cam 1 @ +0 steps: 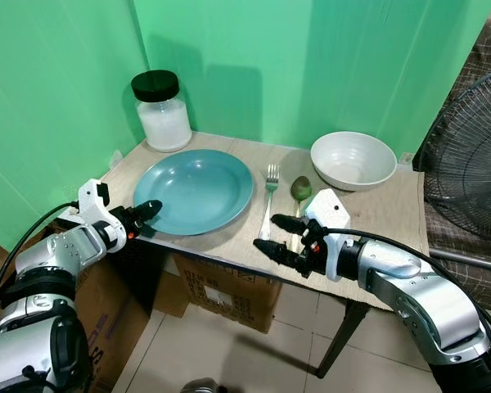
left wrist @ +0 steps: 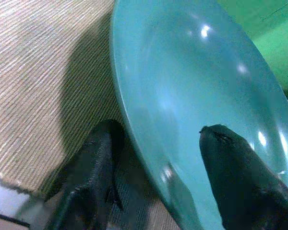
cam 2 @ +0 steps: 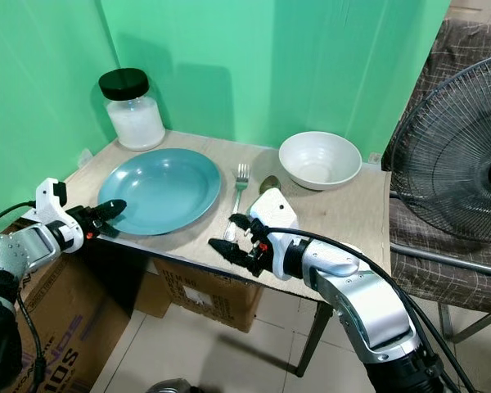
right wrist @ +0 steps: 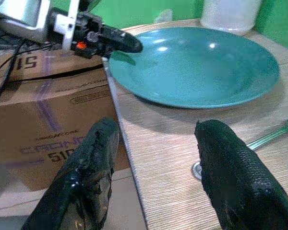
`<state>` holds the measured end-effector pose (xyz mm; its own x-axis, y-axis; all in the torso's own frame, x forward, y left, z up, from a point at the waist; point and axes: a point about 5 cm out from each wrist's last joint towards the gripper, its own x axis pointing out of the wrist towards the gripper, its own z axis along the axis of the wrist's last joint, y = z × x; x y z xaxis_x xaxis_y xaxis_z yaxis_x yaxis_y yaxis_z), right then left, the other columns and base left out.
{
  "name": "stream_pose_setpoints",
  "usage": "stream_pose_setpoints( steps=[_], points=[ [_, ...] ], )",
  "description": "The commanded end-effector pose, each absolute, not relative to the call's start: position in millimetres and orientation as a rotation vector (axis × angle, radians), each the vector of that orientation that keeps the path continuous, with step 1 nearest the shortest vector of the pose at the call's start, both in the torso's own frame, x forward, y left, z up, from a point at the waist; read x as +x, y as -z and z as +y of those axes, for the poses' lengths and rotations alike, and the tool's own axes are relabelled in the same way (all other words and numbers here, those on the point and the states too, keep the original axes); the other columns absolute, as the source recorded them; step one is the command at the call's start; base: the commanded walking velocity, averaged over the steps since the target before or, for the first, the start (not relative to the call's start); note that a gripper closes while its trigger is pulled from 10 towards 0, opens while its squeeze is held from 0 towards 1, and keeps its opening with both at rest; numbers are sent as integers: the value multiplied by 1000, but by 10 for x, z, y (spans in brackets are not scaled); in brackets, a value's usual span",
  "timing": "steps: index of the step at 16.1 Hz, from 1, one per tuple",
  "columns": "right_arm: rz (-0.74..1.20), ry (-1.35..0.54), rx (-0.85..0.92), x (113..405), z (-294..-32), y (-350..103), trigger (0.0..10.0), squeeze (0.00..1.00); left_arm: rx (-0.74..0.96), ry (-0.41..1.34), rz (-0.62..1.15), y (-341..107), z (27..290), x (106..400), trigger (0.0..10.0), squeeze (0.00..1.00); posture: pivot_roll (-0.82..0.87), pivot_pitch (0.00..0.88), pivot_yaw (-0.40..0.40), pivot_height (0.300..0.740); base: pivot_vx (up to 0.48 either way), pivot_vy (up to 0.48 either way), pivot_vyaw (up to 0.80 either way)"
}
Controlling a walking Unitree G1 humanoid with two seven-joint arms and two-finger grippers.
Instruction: Setting the table
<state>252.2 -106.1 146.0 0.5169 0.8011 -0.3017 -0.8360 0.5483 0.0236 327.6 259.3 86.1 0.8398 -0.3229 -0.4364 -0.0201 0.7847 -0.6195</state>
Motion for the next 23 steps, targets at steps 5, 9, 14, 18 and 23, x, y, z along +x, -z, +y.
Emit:
stream_pose_setpoints(
  steps=[5, 9, 14, 18, 23],
  points=[
    [286, -1068, -133, 2439, -1003, -1509, 10000, 0, -657, 120, 568, -857, 2673, 3268, 0, 0, 50, 0, 60, 740, 0, 0, 0],
    [294, -1058, -123, 2413, -1006, -1483, 10000, 0, -677, 95, 569, -828, 2731, 3220, 0, 0, 48, 0, 71, 740, 0, 0, 0],
    [293, -1071, -120, 2445, -1018, -1501, 10000, 0, -689, 100, 551, -865, 2753, 3218, 0, 0, 76, 0, 43, 740, 0, 0, 0],
    [284, -1062, -122, 2467, -1031, -1518, 10000, 0, -750, 52, 490, -916, 2836, 3208, 0, 0, 62, 0, 54, 740, 0, 0, 0],
    [268, -1052, -110, 2444, -1002, -1520, 10000, 0, -834, 46, 422, -950, 2895, 3131, 0, 0, 68, 0, 59, 740, 0, 0, 0]
  ],
)
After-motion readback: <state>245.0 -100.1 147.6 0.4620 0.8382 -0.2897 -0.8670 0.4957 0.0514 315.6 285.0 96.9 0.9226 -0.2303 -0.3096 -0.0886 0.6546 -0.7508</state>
